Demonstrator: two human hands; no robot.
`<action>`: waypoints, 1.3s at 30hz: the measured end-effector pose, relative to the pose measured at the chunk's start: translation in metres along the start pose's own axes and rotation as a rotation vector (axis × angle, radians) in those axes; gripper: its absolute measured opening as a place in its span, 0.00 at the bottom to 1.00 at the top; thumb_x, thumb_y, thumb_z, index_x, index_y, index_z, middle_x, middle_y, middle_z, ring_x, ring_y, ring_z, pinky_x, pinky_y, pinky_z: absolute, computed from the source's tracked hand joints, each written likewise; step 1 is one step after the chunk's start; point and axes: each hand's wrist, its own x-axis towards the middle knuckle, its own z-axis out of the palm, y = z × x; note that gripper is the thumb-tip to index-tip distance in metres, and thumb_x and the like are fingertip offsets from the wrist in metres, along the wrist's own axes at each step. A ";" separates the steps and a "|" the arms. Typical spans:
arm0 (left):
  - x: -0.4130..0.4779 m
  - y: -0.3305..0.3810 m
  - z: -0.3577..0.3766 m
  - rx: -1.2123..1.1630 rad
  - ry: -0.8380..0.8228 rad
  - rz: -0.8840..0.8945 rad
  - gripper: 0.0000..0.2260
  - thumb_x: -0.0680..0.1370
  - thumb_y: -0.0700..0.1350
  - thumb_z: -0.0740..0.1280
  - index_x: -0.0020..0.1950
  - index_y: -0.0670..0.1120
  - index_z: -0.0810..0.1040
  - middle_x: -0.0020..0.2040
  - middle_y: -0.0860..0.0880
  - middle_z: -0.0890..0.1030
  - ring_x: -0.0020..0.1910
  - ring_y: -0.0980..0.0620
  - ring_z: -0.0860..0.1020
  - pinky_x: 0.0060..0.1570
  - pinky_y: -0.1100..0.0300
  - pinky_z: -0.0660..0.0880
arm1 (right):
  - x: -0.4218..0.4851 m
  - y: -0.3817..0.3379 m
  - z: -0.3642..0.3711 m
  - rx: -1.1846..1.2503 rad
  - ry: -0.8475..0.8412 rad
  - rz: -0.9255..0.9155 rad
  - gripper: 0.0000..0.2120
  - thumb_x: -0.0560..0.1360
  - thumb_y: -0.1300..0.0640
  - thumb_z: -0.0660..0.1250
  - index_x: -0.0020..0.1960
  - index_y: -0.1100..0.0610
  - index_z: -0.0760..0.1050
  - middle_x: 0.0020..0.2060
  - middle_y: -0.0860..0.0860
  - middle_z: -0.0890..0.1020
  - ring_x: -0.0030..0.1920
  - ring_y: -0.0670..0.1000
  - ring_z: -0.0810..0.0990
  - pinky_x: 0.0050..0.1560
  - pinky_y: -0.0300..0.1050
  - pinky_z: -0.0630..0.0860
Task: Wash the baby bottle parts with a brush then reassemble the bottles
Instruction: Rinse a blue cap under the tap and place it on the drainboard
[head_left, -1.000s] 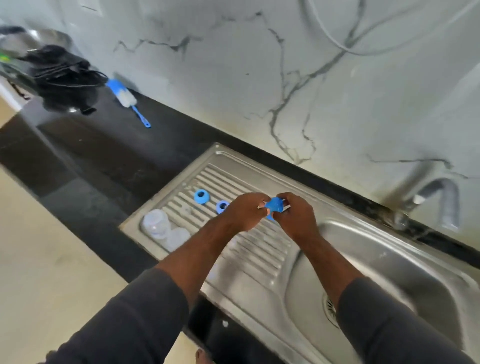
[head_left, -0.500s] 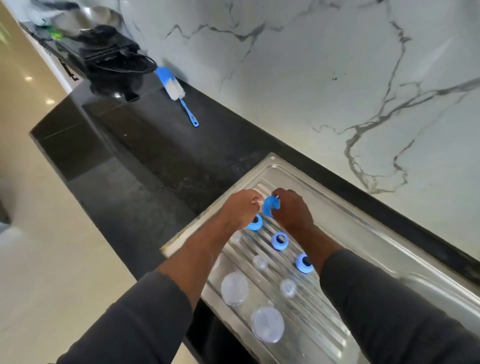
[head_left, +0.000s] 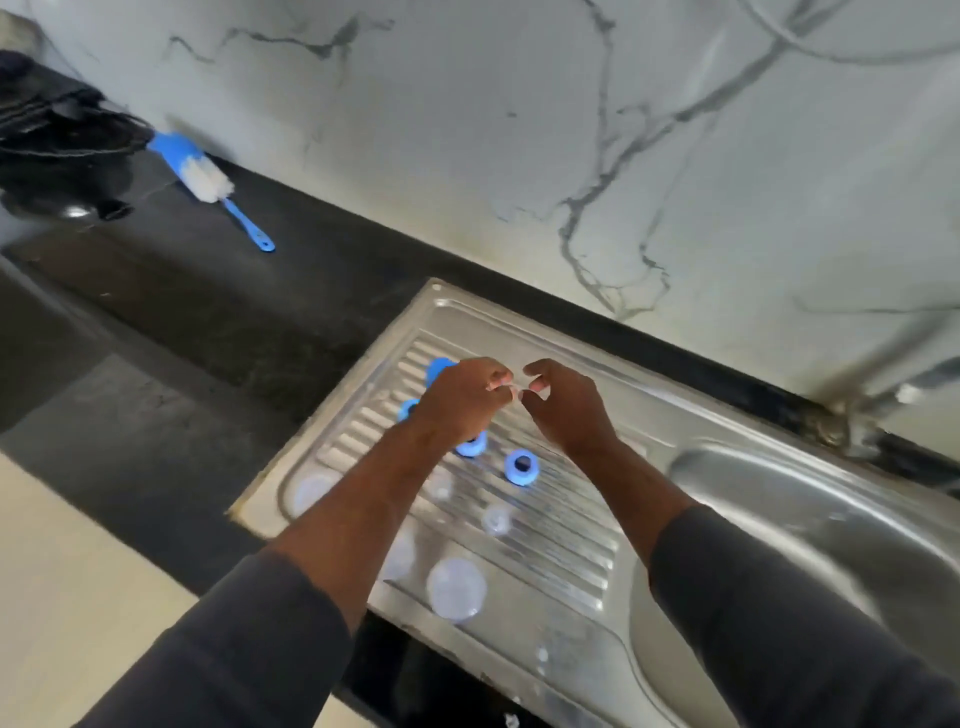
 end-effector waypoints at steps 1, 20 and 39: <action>-0.002 0.011 0.010 -0.022 -0.036 0.032 0.12 0.78 0.47 0.70 0.59 0.44 0.82 0.55 0.46 0.83 0.56 0.45 0.81 0.56 0.56 0.75 | -0.013 0.010 -0.011 0.016 0.030 0.024 0.13 0.75 0.57 0.70 0.60 0.53 0.79 0.50 0.50 0.85 0.52 0.51 0.81 0.52 0.38 0.69; -0.145 0.171 0.336 0.088 -0.666 0.198 0.12 0.74 0.46 0.68 0.55 0.44 0.83 0.52 0.47 0.85 0.52 0.46 0.83 0.57 0.46 0.79 | -0.320 0.281 -0.155 0.039 0.076 0.683 0.11 0.73 0.62 0.66 0.50 0.53 0.83 0.49 0.54 0.86 0.52 0.56 0.84 0.54 0.46 0.79; -0.128 0.113 0.353 0.082 -0.405 -0.028 0.08 0.77 0.45 0.71 0.56 0.49 0.84 0.52 0.50 0.85 0.53 0.47 0.82 0.55 0.49 0.80 | -0.263 0.389 -0.127 -0.613 -0.542 0.330 0.13 0.75 0.61 0.67 0.59 0.53 0.78 0.60 0.54 0.76 0.65 0.58 0.72 0.54 0.52 0.73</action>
